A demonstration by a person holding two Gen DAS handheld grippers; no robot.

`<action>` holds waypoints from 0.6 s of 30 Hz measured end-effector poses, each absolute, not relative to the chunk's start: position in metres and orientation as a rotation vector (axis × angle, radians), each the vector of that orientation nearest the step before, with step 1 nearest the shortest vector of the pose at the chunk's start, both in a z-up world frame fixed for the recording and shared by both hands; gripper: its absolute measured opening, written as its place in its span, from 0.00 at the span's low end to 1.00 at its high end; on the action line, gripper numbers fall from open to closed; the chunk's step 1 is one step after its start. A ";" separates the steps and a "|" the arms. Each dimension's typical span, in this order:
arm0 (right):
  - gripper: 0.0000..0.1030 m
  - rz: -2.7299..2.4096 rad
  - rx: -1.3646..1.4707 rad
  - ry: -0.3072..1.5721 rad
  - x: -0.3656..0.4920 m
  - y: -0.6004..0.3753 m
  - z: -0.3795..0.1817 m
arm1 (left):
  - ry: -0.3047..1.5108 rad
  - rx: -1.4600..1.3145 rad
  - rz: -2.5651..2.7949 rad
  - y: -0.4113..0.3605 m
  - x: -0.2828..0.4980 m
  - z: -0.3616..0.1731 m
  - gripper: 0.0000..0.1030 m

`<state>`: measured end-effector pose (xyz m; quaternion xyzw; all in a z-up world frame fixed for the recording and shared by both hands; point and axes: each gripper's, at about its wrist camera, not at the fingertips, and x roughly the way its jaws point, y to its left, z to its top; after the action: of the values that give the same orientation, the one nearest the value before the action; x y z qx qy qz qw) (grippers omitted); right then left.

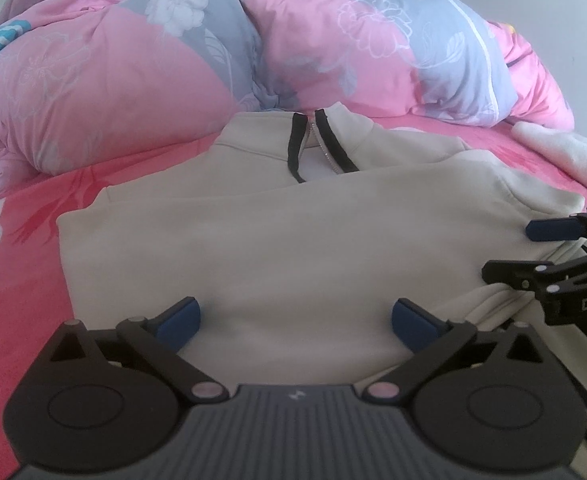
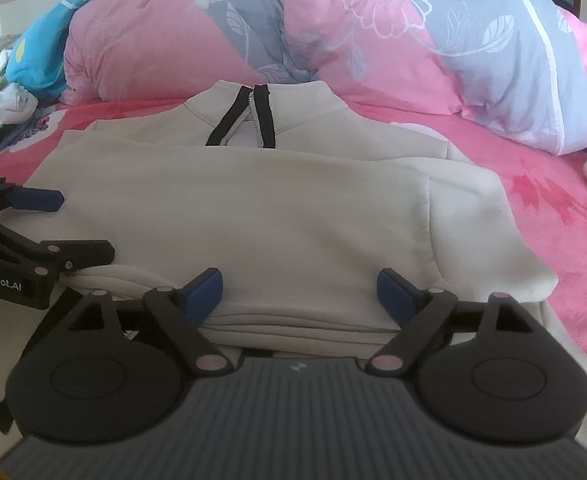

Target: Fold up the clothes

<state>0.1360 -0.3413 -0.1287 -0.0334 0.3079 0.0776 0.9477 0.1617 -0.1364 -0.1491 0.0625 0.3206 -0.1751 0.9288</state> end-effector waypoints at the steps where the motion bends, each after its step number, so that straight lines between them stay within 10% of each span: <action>1: 0.89 0.164 -0.060 0.628 0.136 -0.342 -0.129 | 0.656 0.128 -0.359 -0.136 0.162 -0.149 1.00; 18: 0.99 0.194 -0.025 0.650 0.141 -0.345 -0.127 | 0.650 0.126 -0.360 -0.136 0.162 -0.148 1.00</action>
<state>0.1410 -0.3452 -0.1274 -0.0121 0.3188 0.0950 0.9430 0.1616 -0.1362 -0.1478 0.0614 0.3174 -0.1757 0.9298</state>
